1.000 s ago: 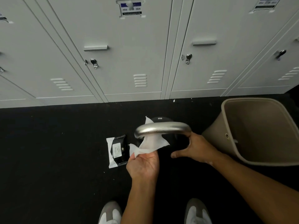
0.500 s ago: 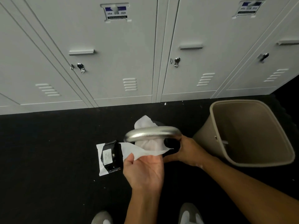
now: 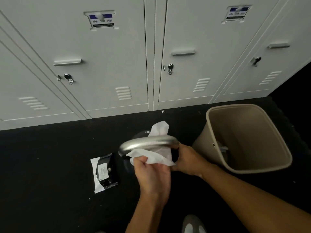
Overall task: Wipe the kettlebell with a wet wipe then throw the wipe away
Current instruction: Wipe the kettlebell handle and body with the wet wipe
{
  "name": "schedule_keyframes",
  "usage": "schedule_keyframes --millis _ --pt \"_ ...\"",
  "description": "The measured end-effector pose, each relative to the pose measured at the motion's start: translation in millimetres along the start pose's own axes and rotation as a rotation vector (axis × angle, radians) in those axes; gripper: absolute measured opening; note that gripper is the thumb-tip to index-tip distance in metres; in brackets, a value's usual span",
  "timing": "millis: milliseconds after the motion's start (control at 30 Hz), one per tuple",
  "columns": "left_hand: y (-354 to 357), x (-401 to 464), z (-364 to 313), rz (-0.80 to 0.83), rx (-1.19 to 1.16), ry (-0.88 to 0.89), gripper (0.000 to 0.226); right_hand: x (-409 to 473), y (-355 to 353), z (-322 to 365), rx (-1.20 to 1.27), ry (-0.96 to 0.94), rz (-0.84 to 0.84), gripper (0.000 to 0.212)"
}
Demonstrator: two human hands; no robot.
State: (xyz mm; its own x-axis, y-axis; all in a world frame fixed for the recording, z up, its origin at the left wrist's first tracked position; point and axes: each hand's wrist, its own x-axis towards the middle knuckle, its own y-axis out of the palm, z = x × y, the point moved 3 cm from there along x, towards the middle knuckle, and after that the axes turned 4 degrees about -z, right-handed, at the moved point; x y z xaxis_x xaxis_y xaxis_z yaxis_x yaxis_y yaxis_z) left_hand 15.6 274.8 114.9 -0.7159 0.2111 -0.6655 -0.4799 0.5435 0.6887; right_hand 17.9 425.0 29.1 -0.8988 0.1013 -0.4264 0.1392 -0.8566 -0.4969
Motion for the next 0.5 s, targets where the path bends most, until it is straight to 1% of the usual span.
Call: schedule_keyframes --millis 33,100,133,200,233,300,367,433,500 --pt "-2.2 -1.0 3.5 -0.01 0.018 -0.012 0.053 0.7 0.9 -0.5 -0.008 -0.008 0.004 0.123" --pt "-6.9 -2.6 6.7 -0.006 0.041 -0.048 0.047 -0.8 1.8 -0.1 -0.018 -0.025 -0.012 0.116" --pt "-7.0 -1.9 5.8 0.013 0.052 -0.052 0.047 -0.2 2.0 -0.4 -0.01 -0.017 -0.021 0.114" --pt "-5.1 3.8 -0.1 0.011 0.127 -0.005 0.05 0.8 1.0 1.2 0.021 -0.015 -0.026 0.118" --pt "-4.9 7.6 0.3 0.019 0.196 0.018 0.051 1.9 0.5 0.8 0.024 -0.018 -0.026 0.122" --pt "-8.1 8.6 4.6 -0.001 0.352 0.006 0.048 1.6 2.1 -1.4 0.037 -0.019 -0.025 0.125" --pt "-12.0 4.3 7.2 -0.007 0.483 -0.043 0.039 -0.2 3.2 -3.6 0.046 -0.021 -0.031 0.119" --pt "-7.1 0.6 4.7 0.025 0.569 -0.08 0.039 -0.8 2.8 -1.2 0.047 -0.018 -0.021 0.11" --pt "0.2 1.1 1.6 0.023 0.655 -0.041 0.033 1.8 1.6 1.4 0.04 -0.003 -0.004 0.108"
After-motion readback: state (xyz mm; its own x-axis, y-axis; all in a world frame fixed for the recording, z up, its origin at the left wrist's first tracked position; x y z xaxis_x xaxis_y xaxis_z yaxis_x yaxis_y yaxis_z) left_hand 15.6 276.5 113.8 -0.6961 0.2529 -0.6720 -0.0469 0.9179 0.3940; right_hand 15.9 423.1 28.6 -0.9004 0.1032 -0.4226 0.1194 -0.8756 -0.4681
